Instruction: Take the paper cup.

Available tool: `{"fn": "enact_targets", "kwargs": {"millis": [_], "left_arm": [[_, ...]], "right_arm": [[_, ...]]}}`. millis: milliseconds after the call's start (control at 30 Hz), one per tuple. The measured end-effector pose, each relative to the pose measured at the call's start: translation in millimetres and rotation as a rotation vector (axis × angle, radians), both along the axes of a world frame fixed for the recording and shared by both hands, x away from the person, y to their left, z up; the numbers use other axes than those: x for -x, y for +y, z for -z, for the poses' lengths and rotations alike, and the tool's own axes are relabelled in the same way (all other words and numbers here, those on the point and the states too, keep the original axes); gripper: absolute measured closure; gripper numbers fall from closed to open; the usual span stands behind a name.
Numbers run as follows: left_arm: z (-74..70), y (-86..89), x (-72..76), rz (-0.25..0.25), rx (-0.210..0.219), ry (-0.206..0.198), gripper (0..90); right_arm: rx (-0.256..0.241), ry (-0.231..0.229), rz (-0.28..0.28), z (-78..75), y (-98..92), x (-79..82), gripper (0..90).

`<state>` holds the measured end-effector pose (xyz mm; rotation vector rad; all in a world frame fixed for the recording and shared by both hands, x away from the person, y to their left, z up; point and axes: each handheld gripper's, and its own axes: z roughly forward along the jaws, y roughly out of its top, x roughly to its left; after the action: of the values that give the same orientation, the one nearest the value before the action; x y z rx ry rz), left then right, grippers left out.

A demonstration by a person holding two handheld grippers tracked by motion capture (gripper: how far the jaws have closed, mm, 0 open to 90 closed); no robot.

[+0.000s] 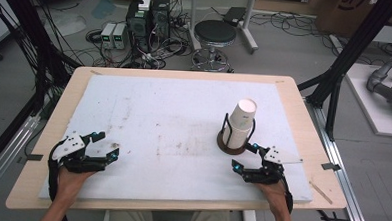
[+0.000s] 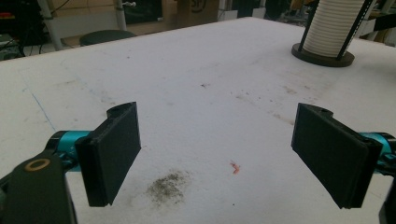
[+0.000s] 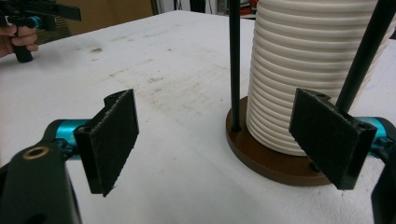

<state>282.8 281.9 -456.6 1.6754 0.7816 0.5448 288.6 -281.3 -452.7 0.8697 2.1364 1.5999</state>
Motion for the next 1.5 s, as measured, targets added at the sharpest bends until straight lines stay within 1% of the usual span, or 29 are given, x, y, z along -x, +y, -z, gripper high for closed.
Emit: {"fn": "enact_targets", "kwargs": {"millis": [133,367,633,667,700,733,800,867,900,1000,1033,1067,1100,1133,1333,1400,1433,1500], "left_arm": [[0.1,0.2,0.0,0.0,0.004,0.0,15.6],[0.1,0.1,0.1,0.002,0.002,-0.001,15.6],[0.0,-0.5,-0.2,-0.001,0.0,0.003,15.6],[0.0,-0.6,-0.3,-0.001,0.0,0.004,15.6],[0.0,-0.6,-0.3,-0.001,0.0,0.004,15.6],[0.0,-0.5,-0.6,0.0,0.0,0.007,15.6],[0.0,-0.3,-0.6,-0.002,0.002,0.01,15.6],[0.0,-0.1,-1.1,-0.003,0.002,0.012,15.6],[0.0,-0.1,-1.1,-0.003,0.002,0.012,15.6],[-0.1,-0.4,-1.9,-0.004,0.001,0.019,15.6],[-0.1,-0.4,-1.9,-0.004,0.001,0.019,15.6],[-0.1,-0.6,-2.2,0.0,-0.004,0.018,15.6],[-0.1,-0.6,-2.2,0.0,-0.004,0.018,15.6],[-0.1,-0.7,-2.2,-0.002,-0.002,0.021,15.6],[0.0,-0.6,-2.1,-0.001,-0.001,0.019,15.6],[-0.1,-0.5,-2.2,0.001,-0.004,0.02,15.6],[-0.1,-0.4,-2.2,0.0,-0.002,0.021,15.6],[-0.1,-0.2,-2.2,0.0,0.0,0.022,15.6]], "right_arm": [[-0.009,0.001,-0.004,0.0,-0.9,0.4,16.1],[-0.011,0.001,-0.008,0.0,-1.2,0.4,16.0],[0.009,-0.011,-0.028,-0.7,0.4,0.5,16.0],[-0.004,-0.001,-0.034,-1.9,-1.1,0.8,16.0],[-0.003,-0.01,-0.032,-2.8,-2.0,1.1,16.0],[-0.016,-0.016,-0.027,-5.1,-3.5,2.3,16.0],[-0.027,-0.04,-0.017,-9.2,-6.5,3.3,16.0],[-0.04,-0.055,-0.008,-14.3,-9.5,4.5,16.0],[-0.051,-0.054,-0.005,-17.1,-10.5,5.7,16.0],[-0.067,-0.078,0.003,-25.5,-13.0,6.6,16.0],[-0.067,-0.078,0.003,-25.5,-13.0,6.6,16.0],[-0.072,-0.079,0.006,-31.7,-13.1,7.0,16.0],[-0.072,-0.079,0.006,-31.7,-13.1,7.0,16.0],[-0.078,-0.075,0.004,-36.9,-12.8,7.5,16.0],[-0.073,-0.078,-0.009,-52.2,-12.7,6.3,16.0],[-0.071,-0.075,-0.009,-55.0,-13.0,6.1,16.0],[-0.064,-0.076,-0.007,-61.8,-14.4,4.7,16.0],[-0.06,-0.084,-0.005,-67.8,-15.8,3.5,16.0]]}}
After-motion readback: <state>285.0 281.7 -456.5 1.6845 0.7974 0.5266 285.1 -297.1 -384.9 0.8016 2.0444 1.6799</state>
